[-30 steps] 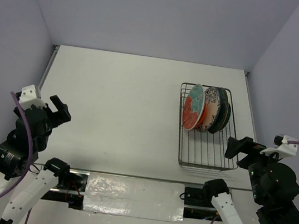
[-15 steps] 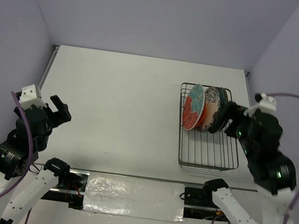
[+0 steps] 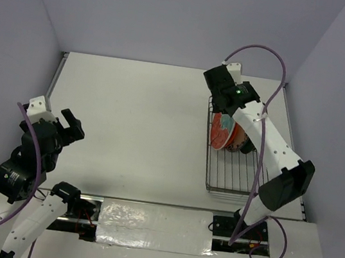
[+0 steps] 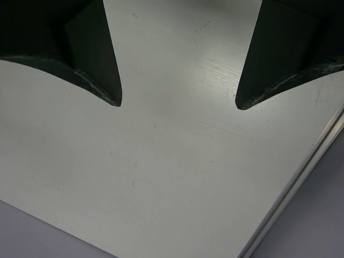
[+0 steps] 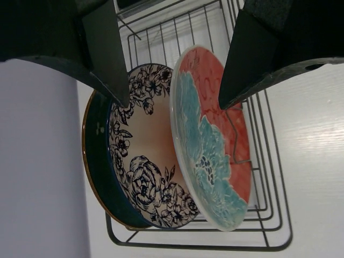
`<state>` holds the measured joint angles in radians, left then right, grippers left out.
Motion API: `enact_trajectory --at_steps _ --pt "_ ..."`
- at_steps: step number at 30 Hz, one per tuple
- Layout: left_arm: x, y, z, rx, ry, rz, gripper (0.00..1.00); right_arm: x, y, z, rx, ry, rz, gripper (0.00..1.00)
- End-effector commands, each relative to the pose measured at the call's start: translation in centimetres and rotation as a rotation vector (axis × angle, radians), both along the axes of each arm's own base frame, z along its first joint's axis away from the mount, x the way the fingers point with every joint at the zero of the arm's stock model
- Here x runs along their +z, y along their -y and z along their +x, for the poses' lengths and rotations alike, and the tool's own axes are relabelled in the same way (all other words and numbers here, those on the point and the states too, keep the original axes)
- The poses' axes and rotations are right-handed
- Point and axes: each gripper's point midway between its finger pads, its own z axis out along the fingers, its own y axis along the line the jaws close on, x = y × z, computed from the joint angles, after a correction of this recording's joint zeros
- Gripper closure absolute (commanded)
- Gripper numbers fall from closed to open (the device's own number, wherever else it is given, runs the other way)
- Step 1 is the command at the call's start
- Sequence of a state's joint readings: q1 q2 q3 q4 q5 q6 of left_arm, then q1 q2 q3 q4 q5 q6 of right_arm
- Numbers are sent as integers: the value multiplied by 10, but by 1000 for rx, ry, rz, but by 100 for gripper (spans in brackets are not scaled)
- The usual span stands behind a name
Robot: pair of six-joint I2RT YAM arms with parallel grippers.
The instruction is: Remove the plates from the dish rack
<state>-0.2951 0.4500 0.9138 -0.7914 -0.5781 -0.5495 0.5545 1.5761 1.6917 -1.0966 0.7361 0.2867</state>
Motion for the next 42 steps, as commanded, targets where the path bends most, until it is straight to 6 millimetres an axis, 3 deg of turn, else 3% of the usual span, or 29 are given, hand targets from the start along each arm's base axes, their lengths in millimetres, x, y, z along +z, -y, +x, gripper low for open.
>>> enact_trajectory --at_steps 1,7,11,14,15,18,23,25,34,42 --pt "7 1 5 -10 33 4 1 13 13 6 -45 26 -105 26" --pt "7 2 5 -16 33 4 0 -33 12 13 -37 -102 -209 40" --pt "8 3 5 -23 37 3 0 -47 11 11 -25 -126 -211 45" --pt "8 4 5 -28 36 3 0 -56 13 9 -26 -154 -238 55" --pt "7 4 6 -29 35 3 0 -57 14 8 -27 -158 -243 65" --pt "8 5 6 -36 38 3 1 -59 16 7 -25 -163 -250 68" --pt "8 6 6 -39 36 2 0 -53 17 7 -27 -151 -264 87" --pt "7 6 6 -37 35 3 0 -50 19 8 -34 -140 -265 100" --pt "6 6 7 -35 28 4 0 -21 23 7 -55 -72 -259 100" --pt "6 5 7 -27 25 5 0 27 30 4 -73 36 -232 100"
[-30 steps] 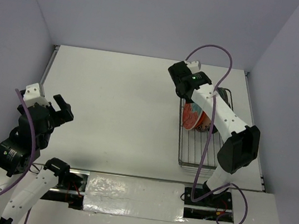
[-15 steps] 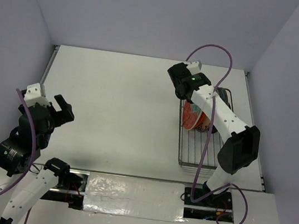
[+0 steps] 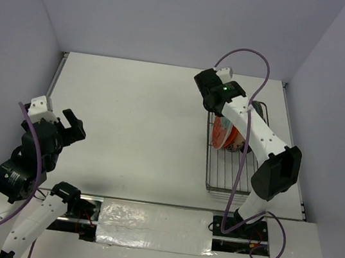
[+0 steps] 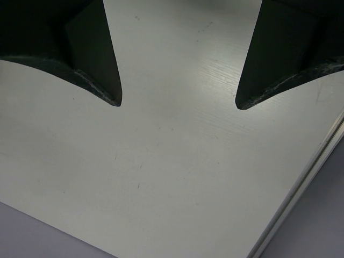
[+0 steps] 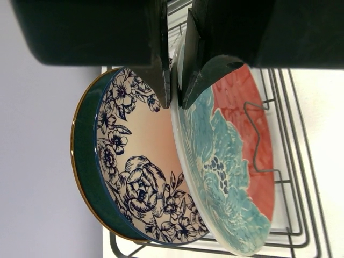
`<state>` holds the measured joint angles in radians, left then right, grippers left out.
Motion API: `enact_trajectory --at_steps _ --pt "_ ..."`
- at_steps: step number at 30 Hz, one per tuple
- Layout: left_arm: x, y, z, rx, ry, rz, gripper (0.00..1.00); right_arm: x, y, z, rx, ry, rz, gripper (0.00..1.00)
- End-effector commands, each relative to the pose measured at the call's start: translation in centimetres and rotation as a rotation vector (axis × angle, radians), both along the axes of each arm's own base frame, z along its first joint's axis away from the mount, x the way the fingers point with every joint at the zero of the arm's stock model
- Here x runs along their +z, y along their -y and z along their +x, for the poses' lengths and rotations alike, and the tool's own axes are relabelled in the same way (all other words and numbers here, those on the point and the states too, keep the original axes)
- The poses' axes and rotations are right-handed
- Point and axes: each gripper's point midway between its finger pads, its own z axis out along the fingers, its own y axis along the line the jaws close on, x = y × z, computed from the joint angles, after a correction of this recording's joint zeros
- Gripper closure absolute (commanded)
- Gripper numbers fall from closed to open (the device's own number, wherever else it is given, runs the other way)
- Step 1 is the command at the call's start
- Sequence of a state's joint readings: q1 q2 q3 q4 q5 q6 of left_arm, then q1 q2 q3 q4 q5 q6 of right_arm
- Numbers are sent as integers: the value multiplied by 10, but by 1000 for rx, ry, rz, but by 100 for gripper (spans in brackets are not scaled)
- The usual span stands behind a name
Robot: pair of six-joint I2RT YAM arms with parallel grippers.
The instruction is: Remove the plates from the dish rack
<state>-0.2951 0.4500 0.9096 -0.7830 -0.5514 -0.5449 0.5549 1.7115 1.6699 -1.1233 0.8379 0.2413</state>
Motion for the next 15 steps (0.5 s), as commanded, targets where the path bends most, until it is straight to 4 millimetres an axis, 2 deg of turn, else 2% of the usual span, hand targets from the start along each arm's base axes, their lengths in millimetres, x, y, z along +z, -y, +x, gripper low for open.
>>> enact_trajectory --at_steps 1,9,15 --pt "6 0 6 -1 24 11 0 72 20 -6 -34 175 -27 100" --pt "5 -1 6 6 17 11 0 116 19 -13 1 264 61 100" --pt "5 -1 6 7 14 14 1 154 28 -24 -12 328 82 100"
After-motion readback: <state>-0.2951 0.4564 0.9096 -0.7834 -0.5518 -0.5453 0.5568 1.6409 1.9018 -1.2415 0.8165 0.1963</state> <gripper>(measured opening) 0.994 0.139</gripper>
